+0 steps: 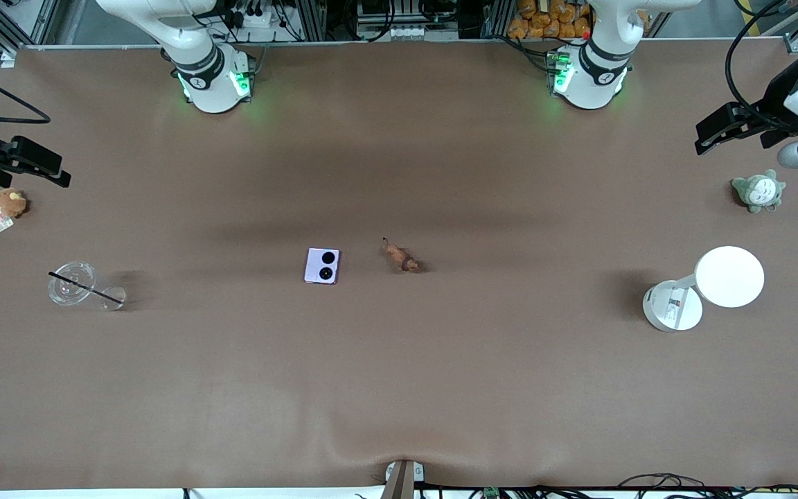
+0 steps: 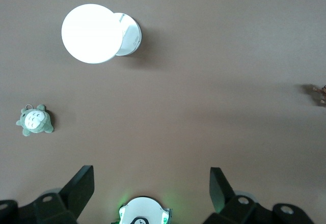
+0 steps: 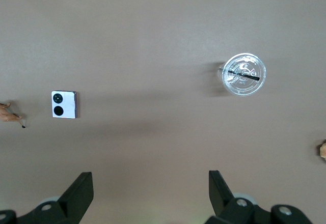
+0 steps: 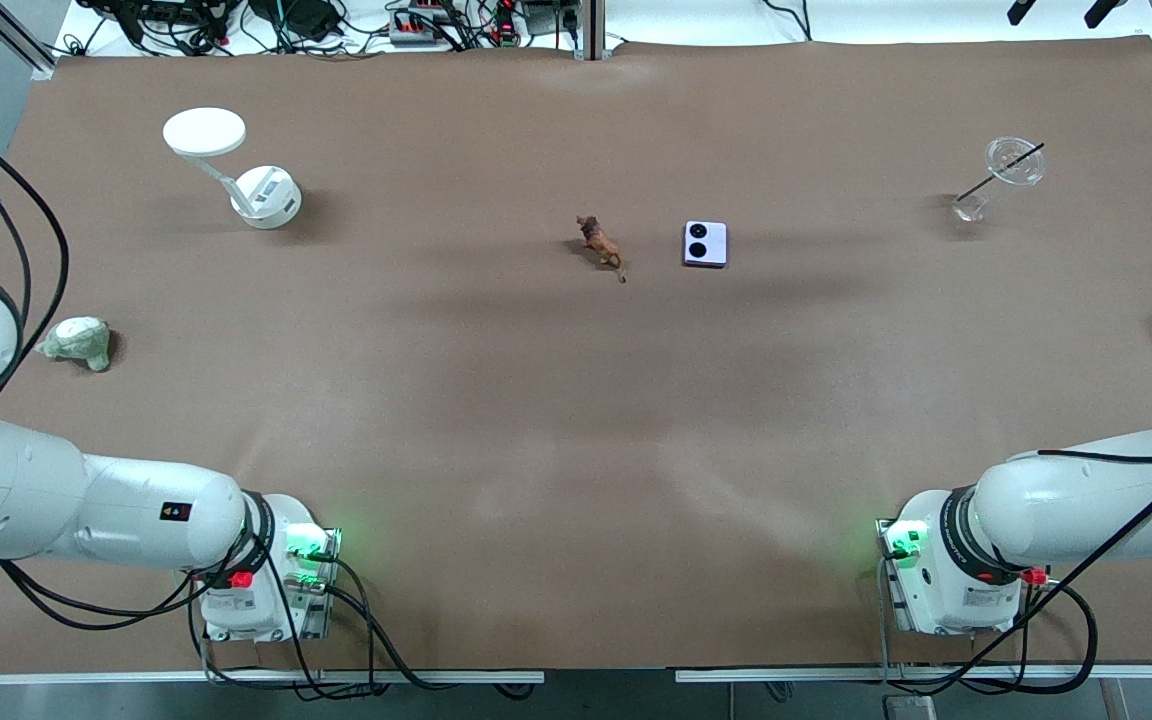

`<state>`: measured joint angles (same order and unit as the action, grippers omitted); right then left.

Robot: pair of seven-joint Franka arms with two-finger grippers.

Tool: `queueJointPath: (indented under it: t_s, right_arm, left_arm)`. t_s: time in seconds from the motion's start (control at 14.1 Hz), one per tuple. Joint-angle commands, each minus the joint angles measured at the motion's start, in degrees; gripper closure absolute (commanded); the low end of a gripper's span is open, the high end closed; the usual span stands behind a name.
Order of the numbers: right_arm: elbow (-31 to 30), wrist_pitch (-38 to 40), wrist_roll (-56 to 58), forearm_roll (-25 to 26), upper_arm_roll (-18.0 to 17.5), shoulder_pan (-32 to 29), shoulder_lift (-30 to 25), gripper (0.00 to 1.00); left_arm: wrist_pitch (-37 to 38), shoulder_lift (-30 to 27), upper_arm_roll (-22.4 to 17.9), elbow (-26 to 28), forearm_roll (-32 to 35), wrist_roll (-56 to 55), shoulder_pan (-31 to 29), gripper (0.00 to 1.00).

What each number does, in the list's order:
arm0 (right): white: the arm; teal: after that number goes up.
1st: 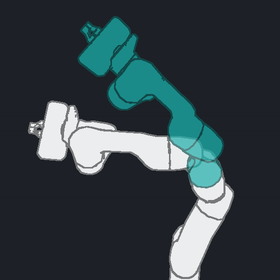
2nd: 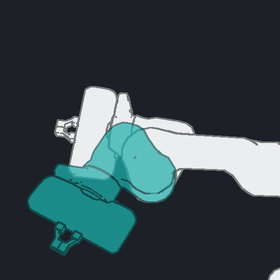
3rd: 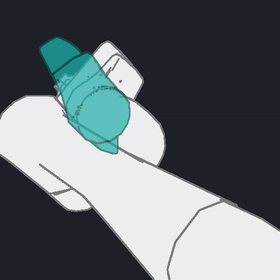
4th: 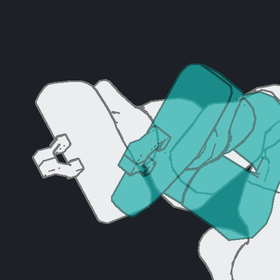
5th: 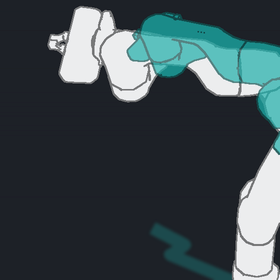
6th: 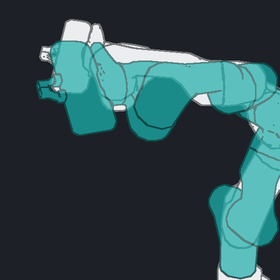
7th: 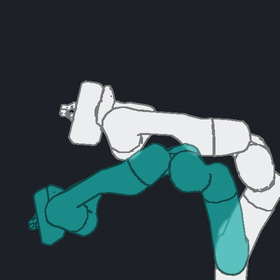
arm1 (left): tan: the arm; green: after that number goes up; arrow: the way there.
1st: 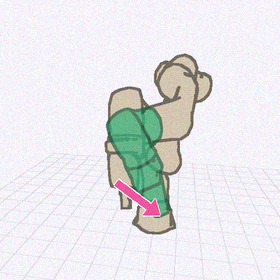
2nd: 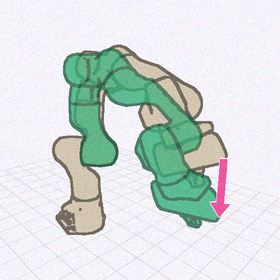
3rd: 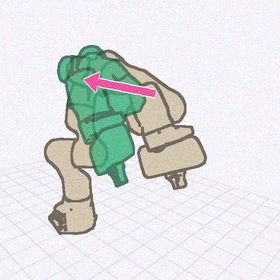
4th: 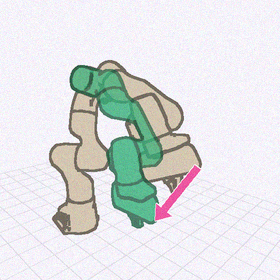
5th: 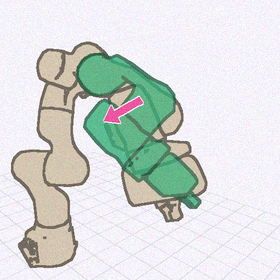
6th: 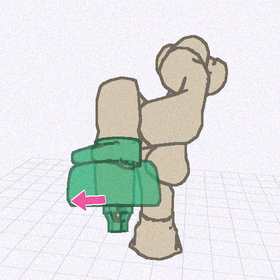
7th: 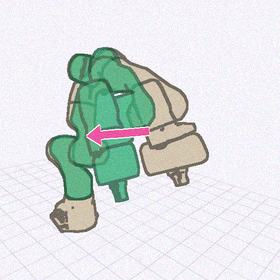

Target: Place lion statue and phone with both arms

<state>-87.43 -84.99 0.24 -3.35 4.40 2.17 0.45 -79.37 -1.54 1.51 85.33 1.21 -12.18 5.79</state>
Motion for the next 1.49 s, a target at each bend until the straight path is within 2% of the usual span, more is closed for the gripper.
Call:
queueJointPath:
  t_s: [0.0,0.5,0.78,1.14,1.42]
  right_arm:
    - [0.6,0.6,-0.1,-0.1,-0.1,0.0,0.2,0.00]
    - [0.6,0.6,-0.1,-0.1,-0.1,0.0,0.2,0.00]
    - [0.6,0.5,-0.1,-0.1,-0.1,0.0,0.2,0.00]
    - [0.6,0.5,-0.1,-0.2,-0.3,0.4,1.0,0.00]
    - [0.7,0.5,-0.1,-0.2,-0.3,0.4,1.0,0.00]
  left_arm:
    - [0.4,-0.1,0.0,-0.7,0.0,1.1,-0.3,0.00]
    - [0.4,0.9,0.1,-0.9,-0.2,1.1,-0.2,0.00]
    - [-0.4,3.9,0.6,-1.0,-0.9,0.2,0.9,0.00]
    - [-3.7,9.2,0.6,-2.5,-0.8,-3.8,8.6,0.00]
    - [-6.1,17.0,0.6,-8.8,-0.8,-7.6,13.8,0.00]
